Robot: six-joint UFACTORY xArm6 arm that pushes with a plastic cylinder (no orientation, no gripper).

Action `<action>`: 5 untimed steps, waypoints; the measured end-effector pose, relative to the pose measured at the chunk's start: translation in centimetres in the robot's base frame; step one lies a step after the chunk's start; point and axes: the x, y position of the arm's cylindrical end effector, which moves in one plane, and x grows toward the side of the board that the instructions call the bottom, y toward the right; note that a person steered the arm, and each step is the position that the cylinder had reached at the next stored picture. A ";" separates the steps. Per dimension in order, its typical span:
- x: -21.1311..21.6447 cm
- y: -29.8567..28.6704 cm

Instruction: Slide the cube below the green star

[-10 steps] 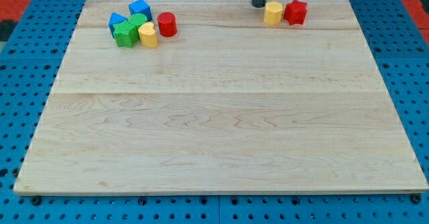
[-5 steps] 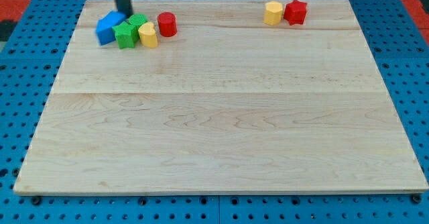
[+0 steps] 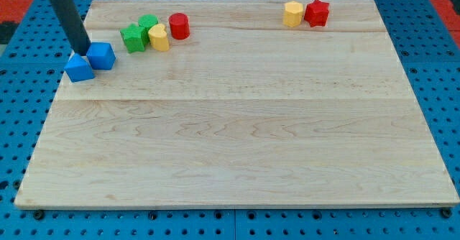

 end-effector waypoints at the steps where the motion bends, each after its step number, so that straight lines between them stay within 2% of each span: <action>1: -0.7 -0.4; 2: -0.4 3.5; 3: 2.8 3.8; 5: 3.1 5.0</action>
